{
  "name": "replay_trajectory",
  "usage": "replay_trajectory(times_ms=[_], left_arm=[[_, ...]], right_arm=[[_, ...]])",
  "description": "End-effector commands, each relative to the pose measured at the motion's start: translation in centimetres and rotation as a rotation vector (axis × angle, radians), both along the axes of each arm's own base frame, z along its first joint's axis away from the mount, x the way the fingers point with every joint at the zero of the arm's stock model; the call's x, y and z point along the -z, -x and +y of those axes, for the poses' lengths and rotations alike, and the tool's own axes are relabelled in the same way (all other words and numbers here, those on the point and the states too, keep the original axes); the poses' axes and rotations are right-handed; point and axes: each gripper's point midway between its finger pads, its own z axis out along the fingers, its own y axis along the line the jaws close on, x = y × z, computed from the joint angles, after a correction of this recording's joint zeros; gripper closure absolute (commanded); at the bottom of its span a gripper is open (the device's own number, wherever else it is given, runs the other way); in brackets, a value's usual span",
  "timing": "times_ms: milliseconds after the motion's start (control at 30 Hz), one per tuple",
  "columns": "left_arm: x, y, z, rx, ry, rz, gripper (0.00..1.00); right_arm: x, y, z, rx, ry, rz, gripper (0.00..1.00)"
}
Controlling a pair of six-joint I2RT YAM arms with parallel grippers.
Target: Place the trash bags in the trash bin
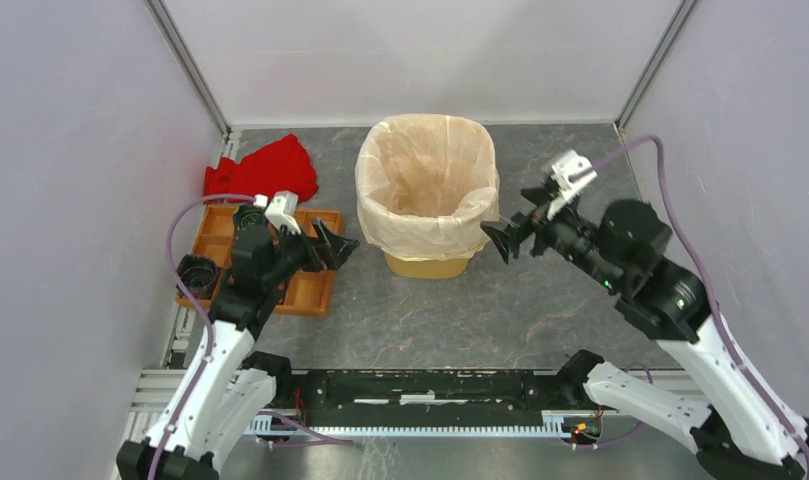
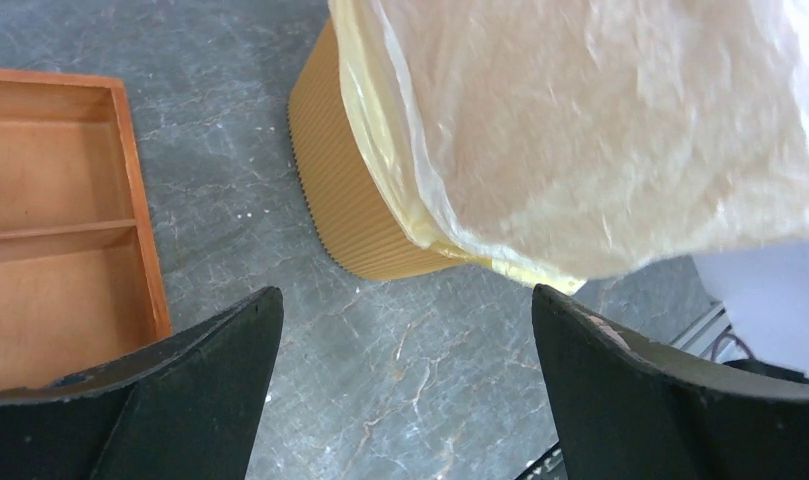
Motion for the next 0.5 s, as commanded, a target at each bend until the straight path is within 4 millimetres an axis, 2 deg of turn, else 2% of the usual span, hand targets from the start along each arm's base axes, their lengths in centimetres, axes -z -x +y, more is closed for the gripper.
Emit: replay_trajectory(times_ms=[0, 133, 200, 367, 467], left_arm=[[-1.6, 1.1, -0.8, 0.104, -0.024, -0.319, 0.0], [-2.8, 0.7, -0.4, 0.068, -0.013, -0.443, 0.0], [-2.1, -0.1, -0.6, 0.059, -0.012, -0.419, 0.01], [0.2, -1.2, -3.1, 0.145, -0.069, -0.389, 0.03], [0.0, -2.2, -3.2, 0.112, -0.119, -0.446, 0.03]], right_arm=[[-0.6, 2.1, -2.3, 0.036, -0.128, -0.097, 0.02], [0.9, 3.4, -3.2, 0.018, -0.132, -0.111, 0.02], [1.3, 4.0, -3.3, -0.004, -0.148, -0.13, 0.02], [1.6, 5.4, -2.7, -0.085, -0.181, -0.192, 0.02], [1.5, 5.9, -3.2, -0.092, -0.186, -0.227, 0.02]])
